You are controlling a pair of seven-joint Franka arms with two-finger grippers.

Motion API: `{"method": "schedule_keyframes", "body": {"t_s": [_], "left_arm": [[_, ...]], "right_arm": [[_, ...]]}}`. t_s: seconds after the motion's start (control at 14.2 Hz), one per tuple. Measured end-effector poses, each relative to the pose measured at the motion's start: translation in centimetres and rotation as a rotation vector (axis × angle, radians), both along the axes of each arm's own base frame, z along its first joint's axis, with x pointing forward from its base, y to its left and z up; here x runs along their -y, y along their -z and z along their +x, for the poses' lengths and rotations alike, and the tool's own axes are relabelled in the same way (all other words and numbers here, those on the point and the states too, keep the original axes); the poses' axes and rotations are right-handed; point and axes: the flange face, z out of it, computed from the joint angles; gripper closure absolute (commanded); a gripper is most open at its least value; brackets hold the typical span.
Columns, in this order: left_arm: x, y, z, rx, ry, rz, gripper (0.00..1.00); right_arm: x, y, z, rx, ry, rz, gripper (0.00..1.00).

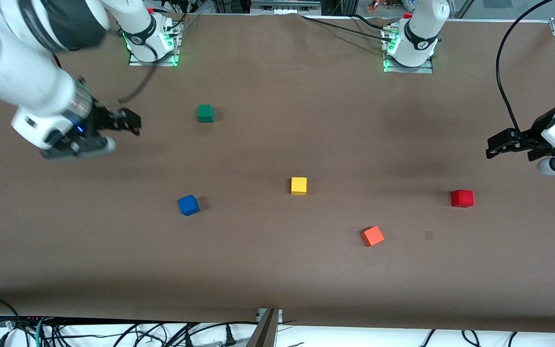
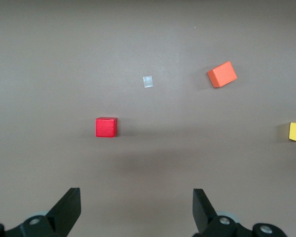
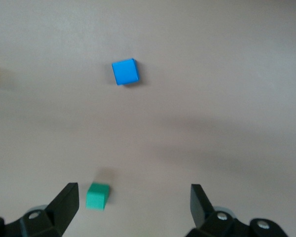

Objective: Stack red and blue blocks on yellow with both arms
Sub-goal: 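Move the right gripper down toward the blue cube, then grasp the blue cube with the right gripper while the left gripper reaches the red cube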

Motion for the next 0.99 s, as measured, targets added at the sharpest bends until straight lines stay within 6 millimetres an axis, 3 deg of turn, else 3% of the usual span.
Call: {"method": "schedule_keyframes", "body": {"t_s": [0.14, 0.28, 0.49, 0.71, 0.99], "left_arm": [[-0.3, 0.7, 0.3, -0.010, -0.004, 0.002, 0.00], [-1.8, 2.6, 1.0, -0.041, -0.015, 0.003, 0.00], [-4.9, 9.2, 2.9, -0.129, -0.022, -0.004, 0.00], [-6.1, 16.3, 5.6, -0.125, -0.033, -0.003, 0.00], [-9.3, 24.0, 6.9, -0.122, -0.053, -0.006, 0.00]], "right_arm": [[-2.3, 5.8, 2.1, 0.012, -0.020, -0.006, 0.00], [-3.6, 11.3, 3.9, 0.025, -0.027, -0.011, 0.00], [-4.3, 17.4, 5.2, 0.035, -0.026, -0.010, 0.00], [-5.2, 22.4, 5.7, 0.068, -0.034, 0.001, 0.00], [-5.7, 26.5, 4.9, 0.102, -0.031, 0.023, 0.00]]}}
